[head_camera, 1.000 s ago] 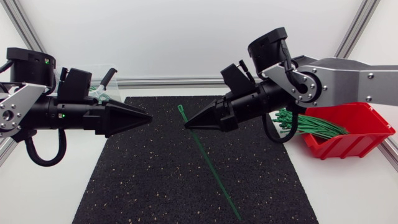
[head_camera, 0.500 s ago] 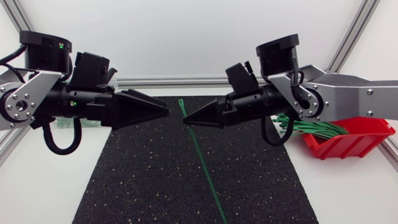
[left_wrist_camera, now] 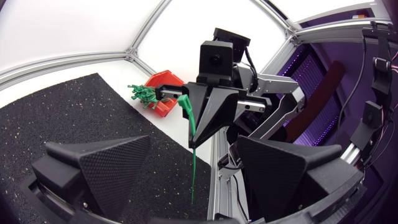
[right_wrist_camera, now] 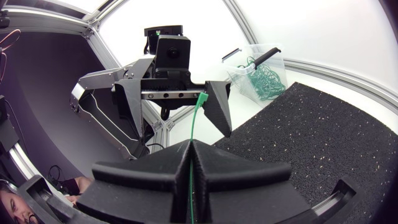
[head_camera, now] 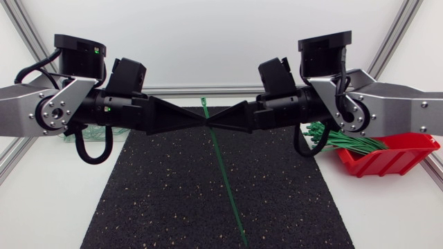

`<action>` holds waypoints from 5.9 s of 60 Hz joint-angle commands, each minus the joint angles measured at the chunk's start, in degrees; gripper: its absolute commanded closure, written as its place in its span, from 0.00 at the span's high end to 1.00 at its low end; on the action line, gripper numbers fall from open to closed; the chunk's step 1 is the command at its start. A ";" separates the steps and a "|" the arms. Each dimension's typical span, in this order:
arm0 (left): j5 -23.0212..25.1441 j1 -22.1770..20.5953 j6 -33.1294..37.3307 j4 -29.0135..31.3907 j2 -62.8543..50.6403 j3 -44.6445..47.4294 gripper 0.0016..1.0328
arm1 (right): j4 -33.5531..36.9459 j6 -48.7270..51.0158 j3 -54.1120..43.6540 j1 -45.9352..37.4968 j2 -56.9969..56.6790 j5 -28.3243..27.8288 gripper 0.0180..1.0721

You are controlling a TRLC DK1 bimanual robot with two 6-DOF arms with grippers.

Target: Take a green cable tie from the red box, thread the tail through the head to close it, then place it in the transparent bin on the left.

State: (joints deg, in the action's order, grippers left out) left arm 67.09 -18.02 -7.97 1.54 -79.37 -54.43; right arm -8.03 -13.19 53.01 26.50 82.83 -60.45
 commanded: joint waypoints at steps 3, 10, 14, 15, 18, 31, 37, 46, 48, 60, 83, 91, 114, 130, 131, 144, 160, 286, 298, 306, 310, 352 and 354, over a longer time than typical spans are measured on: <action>1.29 0.36 -2.32 -1.10 -0.61 -1.82 0.85 | -1.02 -1.57 -1.60 -0.22 0.76 -1.08 0.06; 1.29 0.09 -2.49 -1.28 -0.69 -1.82 0.80 | -1.72 -1.93 -1.86 -0.22 1.20 -1.17 0.06; 1.29 -0.08 -2.49 -1.45 -0.69 -1.82 0.78 | -2.08 -2.28 -1.86 -0.49 1.28 -1.52 0.06; 1.29 -0.17 -2.49 -1.45 -0.69 -1.82 0.77 | -2.25 -2.37 -1.95 -0.57 1.46 -1.61 0.06; 1.29 -0.26 -2.84 -1.80 -0.69 -1.90 0.70 | -2.43 -2.63 -2.04 -0.66 1.55 -1.78 0.06; 1.29 -0.70 -7.06 -6.81 -0.61 -1.46 0.52 | -2.43 -2.89 -2.30 -0.66 1.90 -1.69 0.06; 1.29 -0.70 -8.56 -8.75 -0.52 -0.85 0.37 | -2.78 -3.07 -2.48 -0.66 1.90 -1.69 0.06; 1.20 -0.88 -8.64 -8.92 -0.69 -0.58 0.36 | -3.13 -3.33 -2.56 -0.66 1.72 -1.78 0.06; 1.20 -0.96 -8.64 -9.01 -0.87 -0.50 0.36 | -3.13 -3.33 -2.65 -0.57 1.55 -1.69 0.06; 1.03 -1.93 -8.64 -9.28 -1.31 -0.32 0.28 | -3.13 -3.51 -2.83 -0.57 1.20 -1.69 0.06; -0.29 -2.19 -8.56 -9.54 -1.75 0.47 0.24 | -5.94 -5.79 -3.88 -0.93 0.23 -2.04 0.06; -0.38 -2.11 -8.47 -9.54 -1.66 0.65 0.24 | -6.29 -6.06 -4.06 -1.36 -0.03 -2.31 0.06; -1.96 -2.28 -8.47 -9.80 -1.75 0.82 0.19 | -6.38 -6.23 -4.15 -1.80 -0.12 -2.92 0.06; -3.19 -2.37 -8.38 -9.80 -1.75 1.09 0.09 | -7.26 -6.85 -4.23 -1.54 0.14 -2.92 0.06; -3.28 -2.37 -8.38 -9.80 -1.84 1.09 0.09 | -7.26 -6.85 -4.23 -1.54 0.14 -2.92 0.06; -3.90 -2.81 -8.38 -9.80 -1.93 1.09 0.04 | -7.79 -7.02 -4.32 -1.28 0.41 -2.92 0.06; -4.42 -3.51 -8.38 -9.80 -1.84 1.09 0.04 | -7.88 -6.94 -4.06 0.22 1.64 -2.75 0.06; -12.51 5.10 6.30 6.02 5.72 4.51 0.04 | 42.31 49.05 -2.48 11.91 -5.66 42.96 0.96; -12.51 5.72 6.38 6.11 5.72 4.60 0.04 | 42.75 50.81 -2.30 11.99 -6.71 41.20 0.96; -12.33 6.16 6.38 6.46 5.90 4.60 0.04 | 46.70 59.60 -1.69 12.43 -5.57 40.23 0.96; -12.25 6.16 6.38 6.55 5.81 4.69 0.04 | 45.21 61.35 -2.13 12.61 -5.92 40.67 0.96; -6.53 7.65 -9.08 8.74 2.73 -0.41 0.04 | -7.52 88.34 -25.50 23.24 -15.85 51.66 0.96; -5.92 8.00 -10.75 8.65 2.47 -0.58 0.04 | -8.58 89.48 -26.03 23.86 -15.85 51.83 0.96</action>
State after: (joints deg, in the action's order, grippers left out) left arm 59.86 -10.85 -13.47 10.26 -75.55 -53.41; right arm -14.41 72.23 29.76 48.77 67.66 -9.08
